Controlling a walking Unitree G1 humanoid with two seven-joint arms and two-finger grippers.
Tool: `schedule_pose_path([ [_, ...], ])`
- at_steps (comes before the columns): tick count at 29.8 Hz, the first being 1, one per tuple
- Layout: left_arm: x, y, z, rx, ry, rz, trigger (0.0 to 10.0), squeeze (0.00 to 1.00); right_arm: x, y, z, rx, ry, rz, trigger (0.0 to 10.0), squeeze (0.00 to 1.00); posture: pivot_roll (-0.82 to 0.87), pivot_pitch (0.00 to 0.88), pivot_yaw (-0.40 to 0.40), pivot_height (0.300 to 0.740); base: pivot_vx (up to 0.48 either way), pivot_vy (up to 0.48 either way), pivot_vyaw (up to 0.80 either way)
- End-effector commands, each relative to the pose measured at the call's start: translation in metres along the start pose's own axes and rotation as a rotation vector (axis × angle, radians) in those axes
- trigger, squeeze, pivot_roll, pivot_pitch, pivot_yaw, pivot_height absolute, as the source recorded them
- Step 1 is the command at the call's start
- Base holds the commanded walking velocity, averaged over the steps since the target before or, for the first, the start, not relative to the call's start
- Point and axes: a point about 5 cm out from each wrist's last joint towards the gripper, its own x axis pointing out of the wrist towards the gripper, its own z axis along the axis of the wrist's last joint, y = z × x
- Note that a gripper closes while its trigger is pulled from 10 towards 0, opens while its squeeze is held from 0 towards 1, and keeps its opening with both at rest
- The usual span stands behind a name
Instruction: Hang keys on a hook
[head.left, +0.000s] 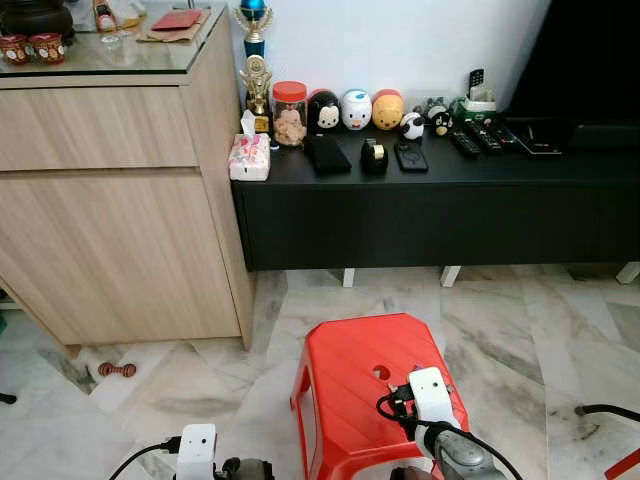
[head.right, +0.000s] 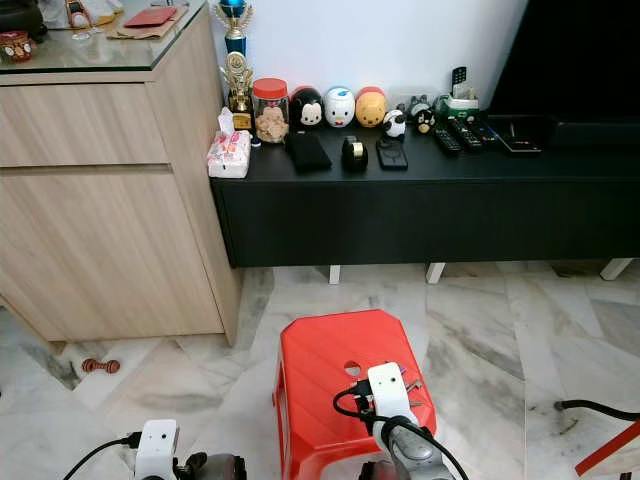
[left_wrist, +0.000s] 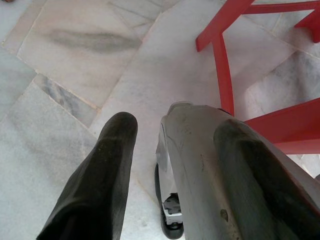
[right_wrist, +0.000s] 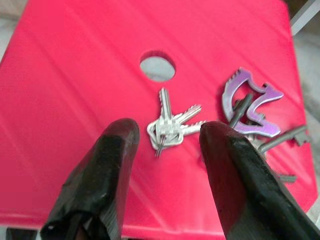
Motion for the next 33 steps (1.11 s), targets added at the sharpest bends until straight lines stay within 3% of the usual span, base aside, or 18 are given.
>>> schedule_pose_path([
  [1,-0.006,-0.020,-0.029,0.002,0.122,-0.070,10.0,0.00,0.000,-0.002,0.000,0.012,0.014,0.005,10.0,0.00,0.10,0.007,-0.088,0.623,0.000,0.000,0.00],
  [12,-0.007,-0.020,-0.031,0.005,0.124,-0.068,10.0,0.00,0.003,-0.002,0.010,-0.007,0.002,0.021,10.0,0.00,0.11,0.029,-0.087,0.623,0.000,0.000,0.00],
  [24,-0.010,-0.020,-0.041,0.016,0.142,-0.072,10.0,0.00,0.010,0.015,0.030,-0.025,-0.038,0.085,10.0,0.00,0.12,0.071,-0.086,0.623,0.000,0.000,0.00],
  [33,-0.014,-0.022,-0.048,0.037,0.149,-0.082,10.0,0.00,0.010,0.017,0.029,-0.044,-0.025,0.079,10.0,0.00,0.12,0.096,-0.088,0.623,0.000,0.000,0.00],
])
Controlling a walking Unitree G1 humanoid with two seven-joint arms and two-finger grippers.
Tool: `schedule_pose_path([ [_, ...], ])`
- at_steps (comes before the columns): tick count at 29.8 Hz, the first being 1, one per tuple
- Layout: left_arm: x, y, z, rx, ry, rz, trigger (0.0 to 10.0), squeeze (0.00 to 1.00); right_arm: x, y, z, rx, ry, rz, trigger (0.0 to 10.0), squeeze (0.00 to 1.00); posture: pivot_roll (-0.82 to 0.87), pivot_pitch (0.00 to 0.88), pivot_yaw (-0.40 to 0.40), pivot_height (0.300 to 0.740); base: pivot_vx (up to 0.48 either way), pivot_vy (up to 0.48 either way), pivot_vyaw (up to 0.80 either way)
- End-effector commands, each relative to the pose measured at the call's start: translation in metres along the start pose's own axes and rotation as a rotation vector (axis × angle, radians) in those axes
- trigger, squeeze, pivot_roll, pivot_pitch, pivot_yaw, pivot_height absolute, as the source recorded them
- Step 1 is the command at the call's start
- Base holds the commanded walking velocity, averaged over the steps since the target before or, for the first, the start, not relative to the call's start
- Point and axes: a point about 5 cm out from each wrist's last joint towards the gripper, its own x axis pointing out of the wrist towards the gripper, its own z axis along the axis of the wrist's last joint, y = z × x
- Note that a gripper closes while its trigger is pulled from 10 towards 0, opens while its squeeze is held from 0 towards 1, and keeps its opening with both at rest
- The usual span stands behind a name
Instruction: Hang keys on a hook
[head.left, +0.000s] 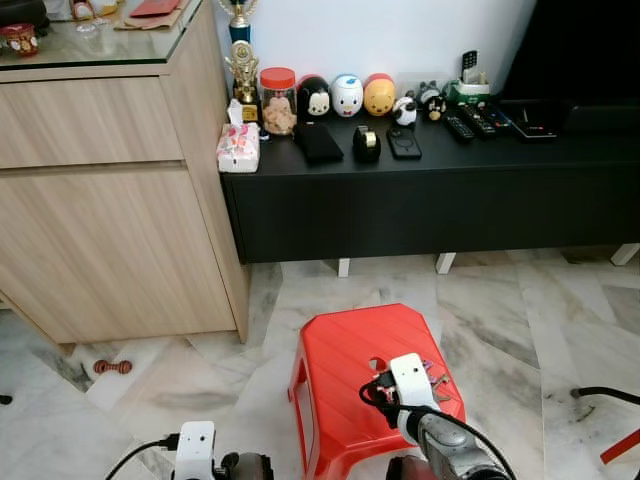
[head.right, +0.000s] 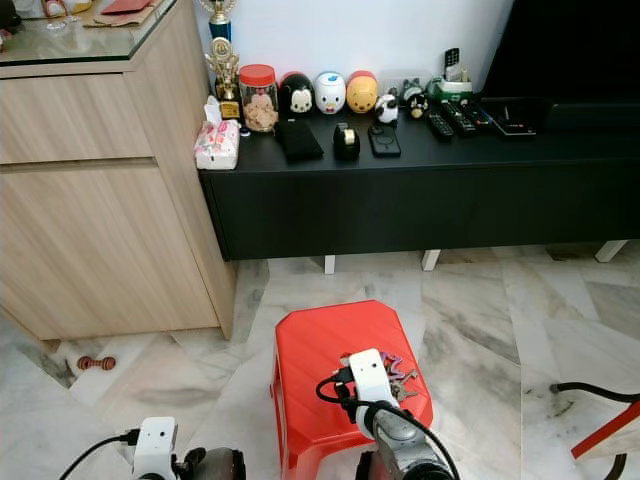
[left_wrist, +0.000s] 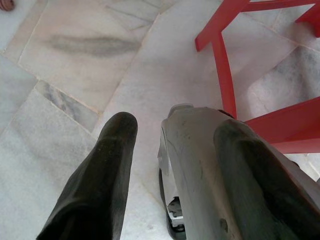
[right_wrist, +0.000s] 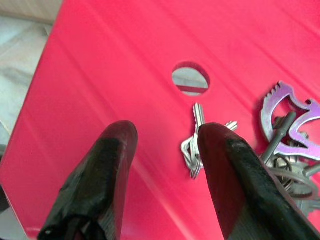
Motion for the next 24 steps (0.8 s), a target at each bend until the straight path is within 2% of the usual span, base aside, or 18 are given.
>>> schedule_pose_path([
  [1,-0.014,-0.024,-0.049,0.022,0.183,-0.088,10.0,0.00,0.001,0.000,0.005,-0.016,-0.004,0.000,10.0,0.00,0.12,0.097,-0.088,0.623,0.000,0.000,0.00],
  [24,-0.019,-0.026,-0.059,0.034,0.196,-0.089,10.0,0.00,0.000,-0.003,-0.006,-0.015,0.058,-0.054,10.0,0.00,0.13,0.132,-0.094,0.623,0.000,0.000,0.00],
])
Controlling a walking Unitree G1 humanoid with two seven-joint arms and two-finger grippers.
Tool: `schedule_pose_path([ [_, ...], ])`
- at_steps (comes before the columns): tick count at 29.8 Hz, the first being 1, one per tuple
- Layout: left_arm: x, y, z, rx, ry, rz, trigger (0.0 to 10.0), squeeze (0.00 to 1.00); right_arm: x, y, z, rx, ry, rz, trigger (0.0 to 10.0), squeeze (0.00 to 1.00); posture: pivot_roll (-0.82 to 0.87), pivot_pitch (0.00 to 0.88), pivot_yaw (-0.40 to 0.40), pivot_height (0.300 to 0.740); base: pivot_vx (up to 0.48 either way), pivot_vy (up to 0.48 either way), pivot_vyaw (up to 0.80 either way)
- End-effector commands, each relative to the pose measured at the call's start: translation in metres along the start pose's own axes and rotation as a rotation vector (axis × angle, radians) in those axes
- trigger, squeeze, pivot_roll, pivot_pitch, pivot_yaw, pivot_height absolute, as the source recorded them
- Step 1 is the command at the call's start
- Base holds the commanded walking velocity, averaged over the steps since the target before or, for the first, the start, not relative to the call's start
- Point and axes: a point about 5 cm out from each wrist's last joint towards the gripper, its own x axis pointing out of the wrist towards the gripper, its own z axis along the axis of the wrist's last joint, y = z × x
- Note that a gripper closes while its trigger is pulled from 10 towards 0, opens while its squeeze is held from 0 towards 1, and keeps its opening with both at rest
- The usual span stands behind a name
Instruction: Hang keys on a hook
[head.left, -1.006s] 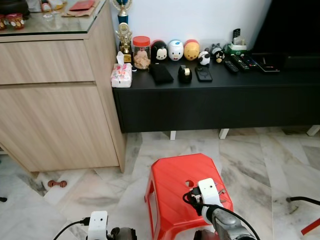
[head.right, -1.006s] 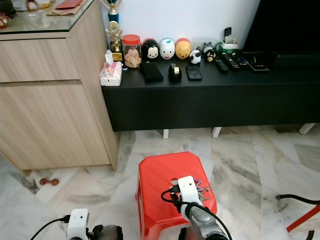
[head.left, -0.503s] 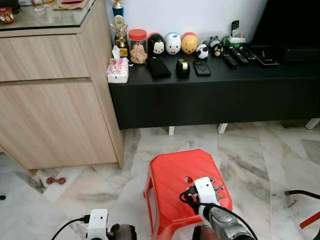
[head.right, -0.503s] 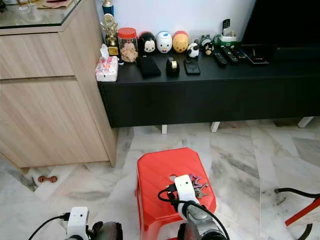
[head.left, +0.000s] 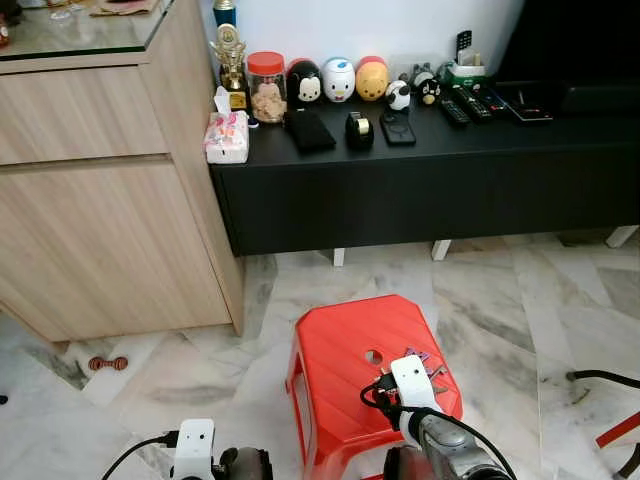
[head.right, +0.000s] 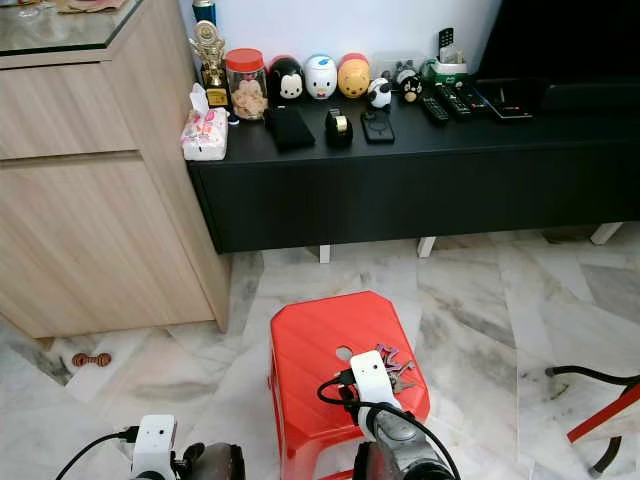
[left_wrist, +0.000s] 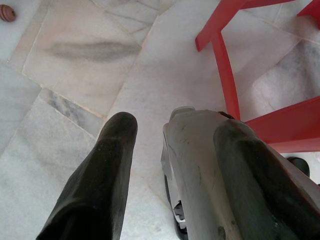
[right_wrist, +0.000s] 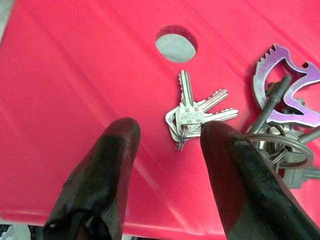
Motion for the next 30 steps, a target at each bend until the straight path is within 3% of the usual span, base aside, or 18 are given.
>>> schedule_pose_path([
  [1,-0.020,-0.027,-0.059,0.017,0.229,-0.097,10.0,0.00,0.000,0.000,-0.004,-0.004,0.028,-0.007,10.0,0.00,0.13,0.132,-0.094,0.623,0.000,0.000,0.00],
  [29,-0.026,-0.029,-0.070,0.027,0.240,-0.104,10.0,0.00,0.001,0.003,0.002,-0.010,0.005,-0.013,10.0,0.00,0.12,0.191,-0.095,0.623,0.000,0.000,0.00],
  [30,-0.027,-0.029,-0.070,0.027,0.240,-0.104,10.0,0.00,0.001,0.003,0.002,-0.010,0.005,-0.012,9.3,0.00,0.12,0.193,-0.096,0.623,0.000,0.000,0.00],
])
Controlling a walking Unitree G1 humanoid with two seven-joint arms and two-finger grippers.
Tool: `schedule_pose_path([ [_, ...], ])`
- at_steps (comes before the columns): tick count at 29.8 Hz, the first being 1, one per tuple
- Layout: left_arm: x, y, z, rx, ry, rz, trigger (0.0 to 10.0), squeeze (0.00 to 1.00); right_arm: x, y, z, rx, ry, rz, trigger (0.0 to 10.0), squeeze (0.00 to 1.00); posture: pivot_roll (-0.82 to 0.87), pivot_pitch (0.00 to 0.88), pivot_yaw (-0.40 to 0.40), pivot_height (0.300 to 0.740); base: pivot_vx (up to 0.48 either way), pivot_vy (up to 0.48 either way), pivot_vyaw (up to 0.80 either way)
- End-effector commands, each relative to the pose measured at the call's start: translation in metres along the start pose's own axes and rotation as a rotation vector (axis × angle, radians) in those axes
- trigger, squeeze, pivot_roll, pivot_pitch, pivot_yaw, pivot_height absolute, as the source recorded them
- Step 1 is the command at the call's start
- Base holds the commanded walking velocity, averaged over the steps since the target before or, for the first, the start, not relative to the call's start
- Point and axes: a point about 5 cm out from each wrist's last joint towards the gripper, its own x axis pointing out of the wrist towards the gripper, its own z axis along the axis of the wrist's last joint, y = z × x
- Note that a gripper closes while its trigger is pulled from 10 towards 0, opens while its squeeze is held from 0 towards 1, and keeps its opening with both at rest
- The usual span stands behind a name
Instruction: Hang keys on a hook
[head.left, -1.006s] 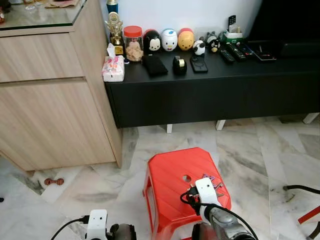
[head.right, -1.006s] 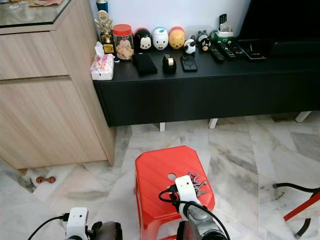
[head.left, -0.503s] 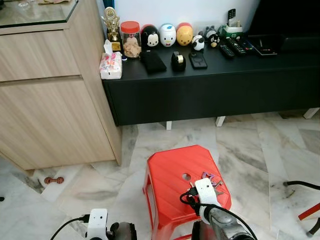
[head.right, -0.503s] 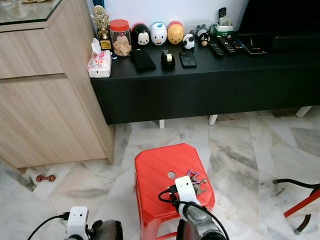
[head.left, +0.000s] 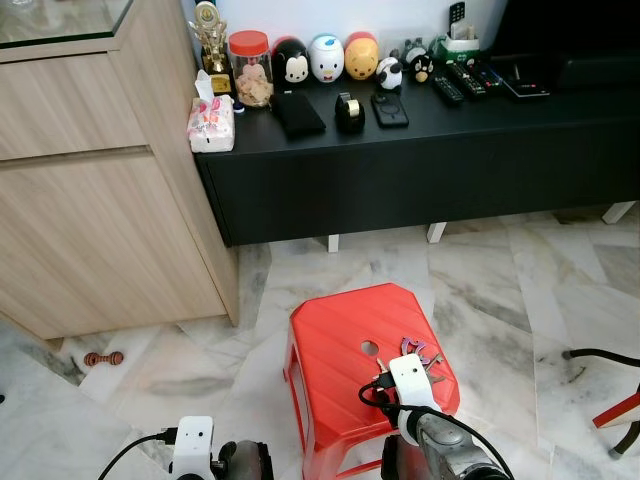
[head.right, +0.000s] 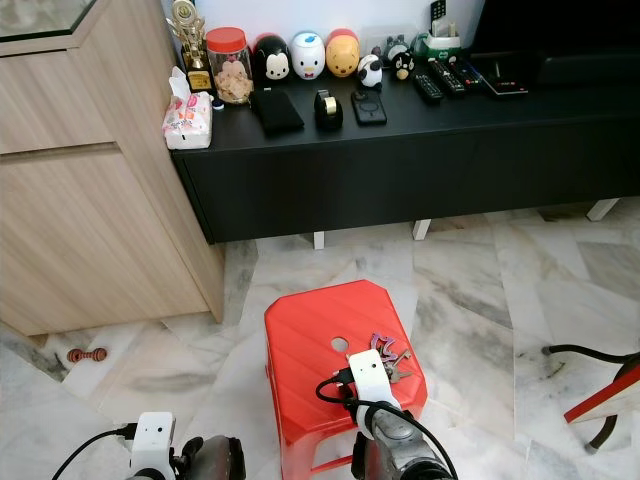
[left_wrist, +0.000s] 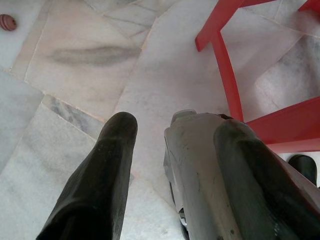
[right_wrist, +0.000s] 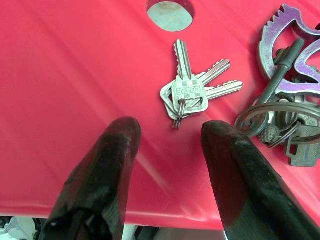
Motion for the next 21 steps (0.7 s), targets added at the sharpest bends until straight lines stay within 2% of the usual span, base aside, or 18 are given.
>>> schedule_pose_path([
  [1,-0.0296,-0.0310,-0.0726,0.015,0.288,-0.113,10.0,0.00,0.0004,0.0009,0.0003,-0.006,0.004,0.004,5.0,0.00,0.12,0.195,-0.097,0.623,0.000,0.000,0.00],
  [2,-0.0296,-0.0311,-0.0726,0.015,0.287,-0.113,10.0,0.00,0.0005,0.0009,0.0008,-0.006,0.003,0.004,1.7,0.00,0.12,0.195,-0.097,0.623,0.000,0.000,0.00],
  [3,-0.0297,-0.0312,-0.0726,0.015,0.286,-0.113,10.0,0.00,0.0005,0.0010,0.0011,-0.006,0.002,0.004,1.7,0.00,0.12,0.195,-0.097,0.623,0.000,0.000,0.00],
  [4,-0.0297,-0.0313,-0.0726,0.015,0.285,-0.113,10.0,0.00,0.0007,0.0010,0.0018,-0.007,0.001,0.004,0.0,0.00,0.12,0.195,-0.097,0.623,0.000,0.000,0.00],
  [5,-0.0297,-0.0313,-0.0726,0.015,0.285,-0.113,10.0,0.00,0.0008,0.0009,0.0021,-0.006,0.000,0.003,1.5,0.00,0.12,0.195,-0.098,0.623,0.000,0.000,0.00],
  [7,-0.0297,-0.0315,-0.0725,0.015,0.284,-0.113,10.0,0.00,0.0009,0.0008,0.0029,-0.006,-0.002,0.002,2.7,0.00,0.12,0.194,-0.098,0.623,0.000,0.000,0.00],
  [8,-0.0297,-0.0315,-0.0725,0.015,0.284,-0.113,10.0,0.00,0.0010,0.0007,0.0035,-0.005,-0.005,0.001,3.1,0.00,0.12,0.194,-0.098,0.623,0.000,0.000,0.00],
  [9,-0.0296,-0.0316,-0.0723,0.014,0.284,-0.113,10.0,0.00,0.0012,0.0002,0.0050,-0.006,-0.012,-0.004,4.5,0.00,0.12,0.193,-0.098,0.623,0.000,0.000,0.00],
  [10,-0.0294,-0.0316,-0.0722,0.014,0.283,-0.113,10.0,0.00,0.0013,0.0003,0.0060,-0.003,-0.016,-0.003,9.2,0.00,0.12,0.194,-0.098,0.623,0.000,0.000,0.00],
  [14,-0.0293,-0.0315,-0.0720,0.014,0.283,-0.113,10.0,0.00,0.0015,0.0007,0.0063,-0.004,-0.015,-0.001,9.4,0.00,0.12,0.194,-0.098,0.623,0.000,0.000,0.00],
  [15,-0.0293,-0.0314,-0.0720,0.013,0.283,-0.112,10.0,0.00,0.0015,0.0009,0.0063,-0.003,-0.014,0.000,10.0,0.00,0.12,0.193,-0.098,0.623,0.000,0.000,0.00],
  [19,-0.0294,-0.0313,-0.0720,0.014,0.283,-0.112,10.0,0.00,0.0015,0.0013,0.0056,-0.006,-0.010,0.002,10.0,0.00,0.12,0.192,-0.098,0.623,0.000,0.000,0.00],
  [20,-0.0294,-0.0313,-0.0720,0.014,0.283,-0.112,10.0,0.00,0.0014,0.0014,0.0052,-0.005,-0.009,0.002,9.6,0.00,0.12,0.192,-0.098,0.623,0.000,0.000,0.00],
  [21,-0.0294,-0.0312,-0.0720,0.015,0.283,-0.112,10.0,0.00,0.0014,0.0015,0.0049,-0.005,-0.008,0.002,8.6,0.00,0.12,0.194,-0.097,0.623,0.000,0.000,0.00],
])
